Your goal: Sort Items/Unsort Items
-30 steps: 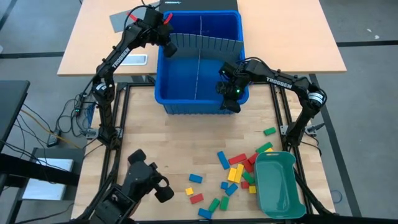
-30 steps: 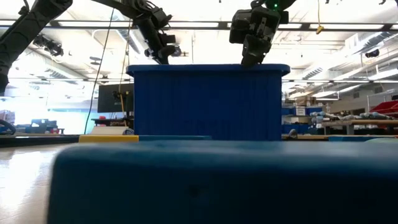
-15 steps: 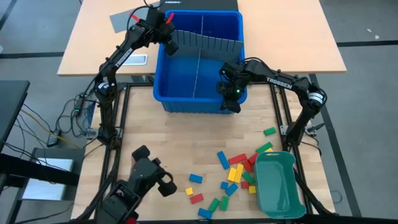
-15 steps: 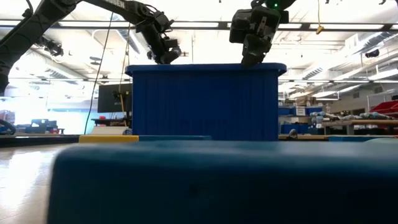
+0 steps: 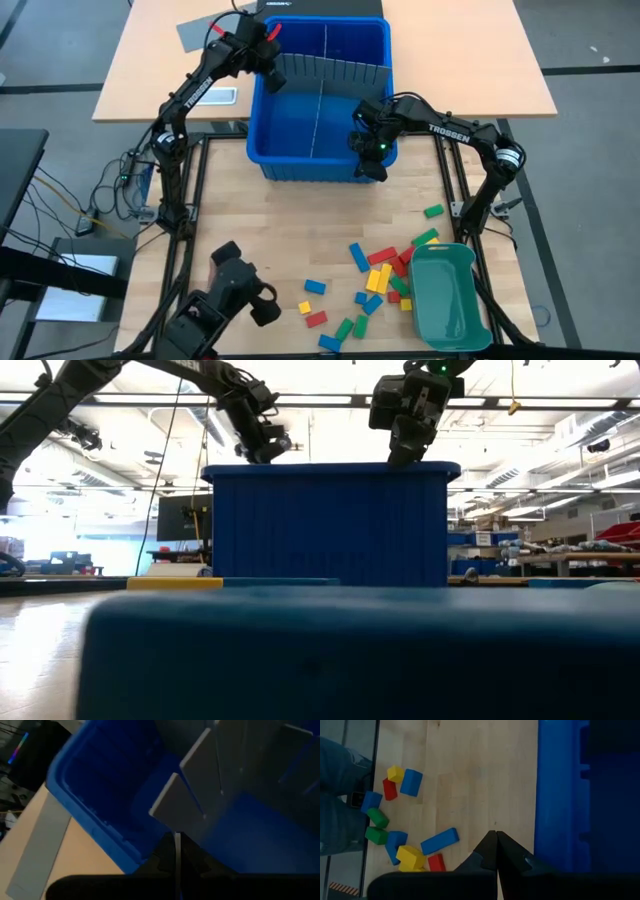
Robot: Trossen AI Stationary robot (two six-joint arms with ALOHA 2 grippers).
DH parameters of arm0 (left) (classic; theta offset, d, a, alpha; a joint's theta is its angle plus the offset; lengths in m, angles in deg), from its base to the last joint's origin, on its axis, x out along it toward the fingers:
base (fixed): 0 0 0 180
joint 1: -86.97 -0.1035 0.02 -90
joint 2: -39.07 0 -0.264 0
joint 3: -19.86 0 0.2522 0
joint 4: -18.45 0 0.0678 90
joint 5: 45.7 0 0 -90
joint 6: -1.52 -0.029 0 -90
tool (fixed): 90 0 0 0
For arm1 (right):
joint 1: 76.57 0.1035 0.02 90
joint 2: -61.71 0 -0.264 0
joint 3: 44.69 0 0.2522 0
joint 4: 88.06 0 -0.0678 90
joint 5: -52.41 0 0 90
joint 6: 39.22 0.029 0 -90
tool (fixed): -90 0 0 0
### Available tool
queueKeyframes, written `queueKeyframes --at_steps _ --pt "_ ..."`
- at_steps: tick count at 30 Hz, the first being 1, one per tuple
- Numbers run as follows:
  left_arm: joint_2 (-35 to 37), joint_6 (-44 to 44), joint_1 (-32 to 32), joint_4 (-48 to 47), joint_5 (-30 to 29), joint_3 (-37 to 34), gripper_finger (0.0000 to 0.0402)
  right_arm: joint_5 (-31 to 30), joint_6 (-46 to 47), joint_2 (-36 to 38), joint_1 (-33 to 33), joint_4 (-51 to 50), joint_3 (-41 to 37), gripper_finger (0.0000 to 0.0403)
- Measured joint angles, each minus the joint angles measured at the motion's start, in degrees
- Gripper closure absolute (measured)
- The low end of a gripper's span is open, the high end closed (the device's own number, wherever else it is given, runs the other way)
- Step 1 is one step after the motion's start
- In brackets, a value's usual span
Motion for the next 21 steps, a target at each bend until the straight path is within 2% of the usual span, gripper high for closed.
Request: queueKeyframes --at_steps 6,10,18,21 --pt "0.1 0.2 -0.2 -2.5 0.2 0.1 0.0396 -0.2 0.0 0.0 -0.1 0.1 0.0 0.0403" --pt "0.1 3.4 -0.3 -3.1 0.8 0.1 0.0388 -0.2 0.0 0.0 -0.1 0.1 0.0 0.0400" --pt "-0.4 4.9 0.3 -9.0 0.5 3.8 0.0319 -0.1 1.7 0.1 -0.2 0.0 0.0 0.0362" --pt "-0.4 5.1 0.4 -10.8 -1.7 5.9 0.0289 0.1 2.7 0.4 -0.6 -0.1 0.0 0.0343"
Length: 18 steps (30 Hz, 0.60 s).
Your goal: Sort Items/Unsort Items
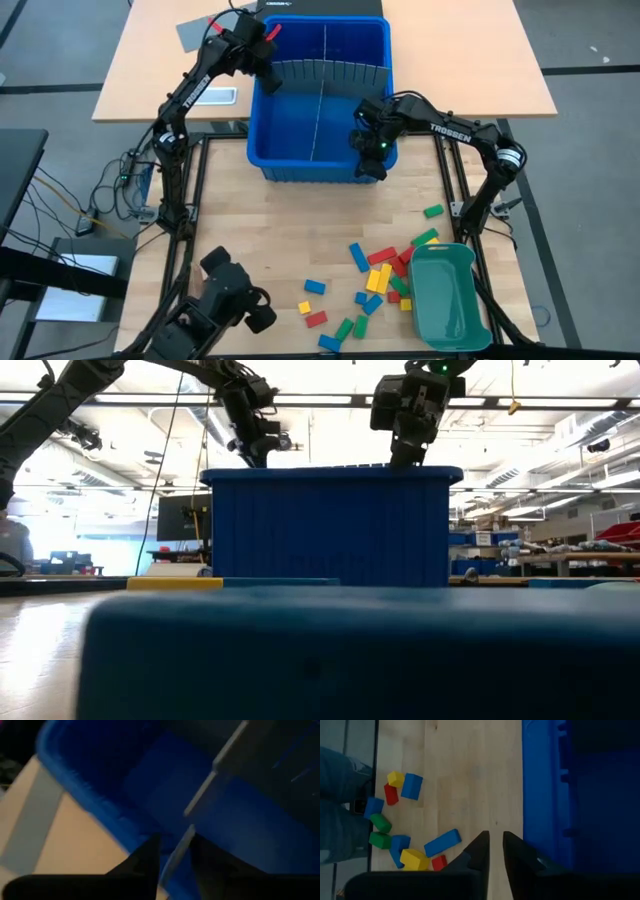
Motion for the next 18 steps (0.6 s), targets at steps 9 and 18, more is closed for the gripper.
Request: queueKeyframes --at_steps 9,18 --pt "3.0 0.5 0.0 -3.6 -2.4 3.6 0.0256 -1.0 1.6 3.3 -1.8 1.2 0.0 0.0308" --pt "4.1 16.2 -0.4 10.4 21.1 3.5 0.0348 -7.3 8.2 9.8 -6.5 15.3 0.0 0.0338"
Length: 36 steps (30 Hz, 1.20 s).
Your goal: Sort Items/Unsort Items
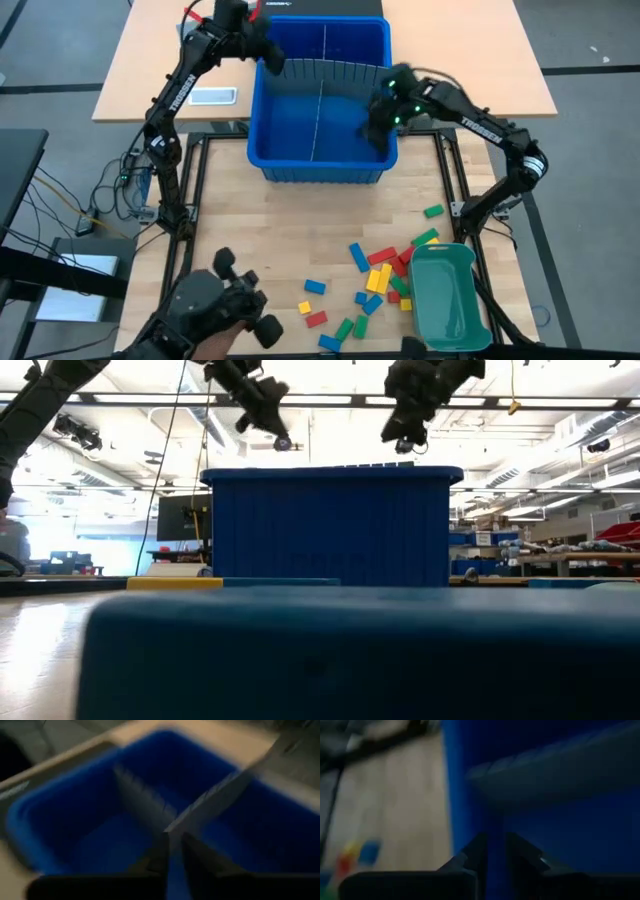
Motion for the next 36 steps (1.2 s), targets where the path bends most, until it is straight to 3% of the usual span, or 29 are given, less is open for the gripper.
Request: queueKeyframes --at_steps 3,6,15,20,36 --pt "-1.0 3.3 -0.1 6.7 2.5 0.0 0.0392 -3.4 3.5 1.8 -1.5 10.6 0.0 0.0371" --pt "-2.7 5.5 0.5 10.2 2.3 -0.1 0.0393 -9.4 6.0 2.0 -2.1 19.9 0.1 0.0397" --pt "-7.7 5.9 3.1 10.1 -3.3 -0.2 0.0399 -29.2 14.0 -3.7 -5.0 32.3 0.0 0.0399" --pt "-10.0 5.8 3.9 10.4 -4.4 -0.2 0.0400 -36.7 16.8 -7.2 -5.6 38.3 0.0 0.0401" --pt "-12.9 7.1 4.0 11.9 -3.8 0.1 0.0401 -39.0 18.8 -10.2 -6.4 34.8 0.0 0.0402"
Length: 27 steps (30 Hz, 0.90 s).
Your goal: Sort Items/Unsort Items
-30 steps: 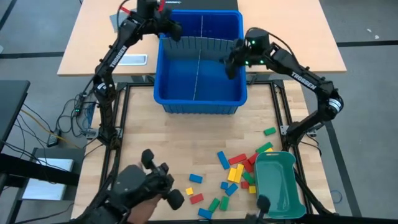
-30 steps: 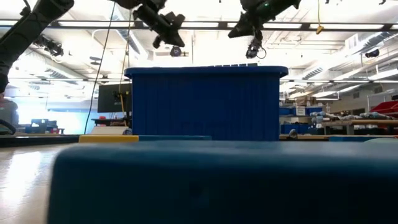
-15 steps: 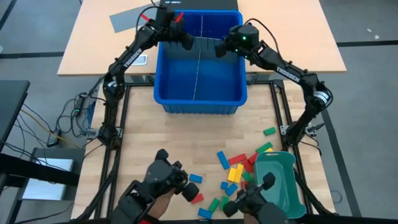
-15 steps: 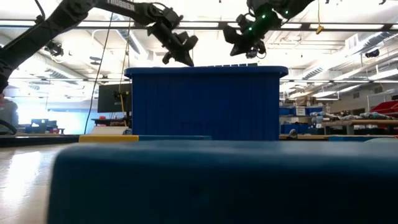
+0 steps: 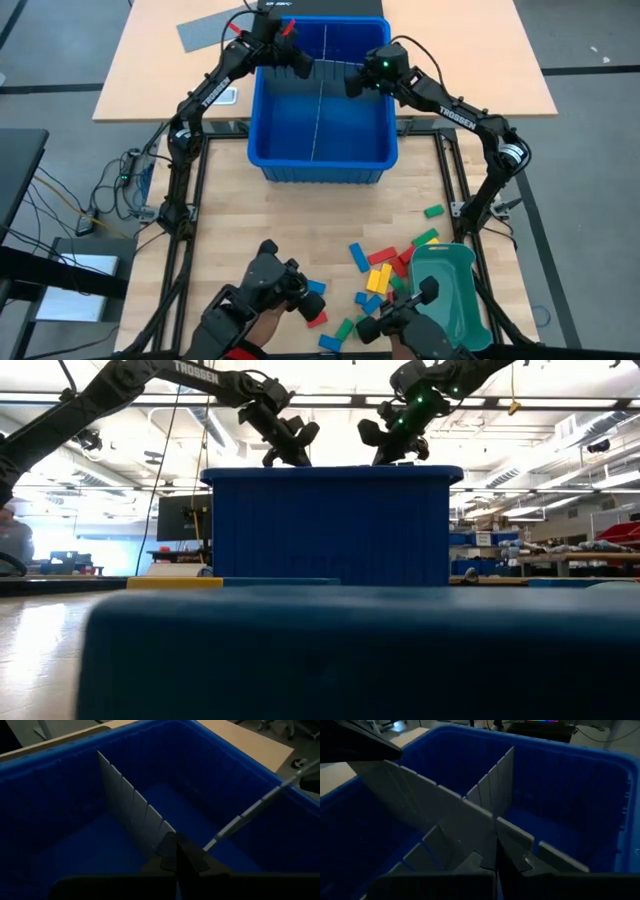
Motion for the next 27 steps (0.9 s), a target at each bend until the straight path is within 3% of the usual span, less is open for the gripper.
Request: queueKeyframes --at_steps 11,20,27 --pt "-0.1 0.0 0.0 -1.7 0.7 -0.1 0.0401 0.7 2.0 0.0 0.0 -5.4 0.0 0.0403" --pt "0.4 0.4 0.1 0.8 1.4 -5.9 0.0401 3.2 4.1 0.1 0.3 -5.5 -3.3 0.0403" --pt "0.6 0.4 0.4 3.4 0.9 -6.4 0.0401 5.3 4.1 0.2 0.5 -3.9 -3.8 0.0403"
